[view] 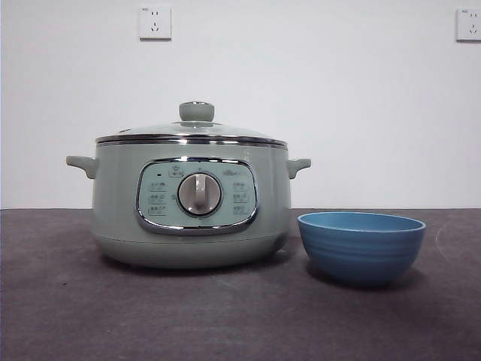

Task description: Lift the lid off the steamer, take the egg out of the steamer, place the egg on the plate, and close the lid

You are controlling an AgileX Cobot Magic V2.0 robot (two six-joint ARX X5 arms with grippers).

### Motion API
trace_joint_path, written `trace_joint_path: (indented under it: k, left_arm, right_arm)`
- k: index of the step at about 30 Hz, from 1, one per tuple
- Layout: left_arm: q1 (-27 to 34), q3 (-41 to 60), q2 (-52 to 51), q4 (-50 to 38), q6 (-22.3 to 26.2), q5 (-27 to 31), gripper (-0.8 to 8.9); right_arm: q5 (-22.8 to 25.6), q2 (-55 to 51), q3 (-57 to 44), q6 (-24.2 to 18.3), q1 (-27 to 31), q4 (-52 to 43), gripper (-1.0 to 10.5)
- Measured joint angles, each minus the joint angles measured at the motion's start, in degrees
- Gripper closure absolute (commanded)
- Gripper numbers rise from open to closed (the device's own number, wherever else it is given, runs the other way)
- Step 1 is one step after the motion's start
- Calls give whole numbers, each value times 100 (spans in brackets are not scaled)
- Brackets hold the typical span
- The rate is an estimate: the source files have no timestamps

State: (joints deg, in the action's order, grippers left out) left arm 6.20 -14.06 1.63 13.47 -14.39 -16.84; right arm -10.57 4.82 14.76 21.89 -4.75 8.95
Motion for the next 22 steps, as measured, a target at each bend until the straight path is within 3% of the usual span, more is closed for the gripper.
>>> trace_joint_path:
  k: [7, 17, 22]
  left_arm:
    - [0, -1222, 608, 619, -26, -433, 820]
    - [0, -2911, 1958, 2210, 468, -1875, 820]
    - [0, -3467, 2474, 2846, 872, -2559, 820]
  right_arm:
    - [-1145, 1257, 1403, -415, 0, 861, 958]
    - [-2839, 3311, 3624, -1799, 0, 2708, 958]
    - [-3126, 3987, 4533, -2529, -94, 3906, 958]
